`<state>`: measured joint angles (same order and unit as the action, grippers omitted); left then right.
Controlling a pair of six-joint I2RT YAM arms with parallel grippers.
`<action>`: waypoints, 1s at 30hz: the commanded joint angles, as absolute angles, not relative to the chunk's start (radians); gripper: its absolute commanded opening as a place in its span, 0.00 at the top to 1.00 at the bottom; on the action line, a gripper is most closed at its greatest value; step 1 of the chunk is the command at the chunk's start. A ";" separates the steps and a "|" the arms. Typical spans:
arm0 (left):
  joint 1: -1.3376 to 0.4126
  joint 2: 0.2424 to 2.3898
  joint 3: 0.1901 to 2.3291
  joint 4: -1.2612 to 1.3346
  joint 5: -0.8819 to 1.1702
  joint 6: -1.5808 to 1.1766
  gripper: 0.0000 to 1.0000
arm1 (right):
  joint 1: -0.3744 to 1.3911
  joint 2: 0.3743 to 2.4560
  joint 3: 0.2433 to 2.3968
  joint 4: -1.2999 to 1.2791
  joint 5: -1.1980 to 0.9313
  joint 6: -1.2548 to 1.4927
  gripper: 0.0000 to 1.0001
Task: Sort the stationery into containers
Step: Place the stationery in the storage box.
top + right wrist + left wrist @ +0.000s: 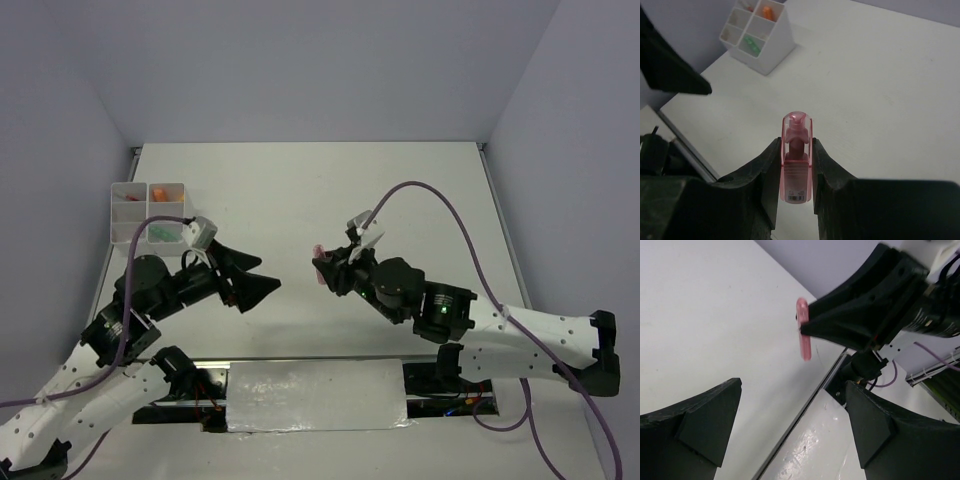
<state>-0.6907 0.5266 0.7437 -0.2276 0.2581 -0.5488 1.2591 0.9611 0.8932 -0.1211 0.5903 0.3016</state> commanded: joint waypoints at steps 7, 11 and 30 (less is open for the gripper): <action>-0.693 0.621 0.825 -0.157 0.303 -0.649 0.05 | 1.272 0.850 0.785 0.064 0.256 -0.011 1.00; -0.693 0.690 0.802 -0.071 0.347 -0.742 0.06 | 1.310 0.905 0.853 0.008 0.273 -0.075 1.00; -0.693 0.735 0.739 -0.009 0.327 -0.865 0.28 | 1.416 1.106 0.986 -0.012 0.580 -0.152 1.00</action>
<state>-0.6907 0.7269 0.7460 -0.0700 0.3176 -0.8486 1.3975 1.0927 0.9371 -0.0441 0.5354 -0.1257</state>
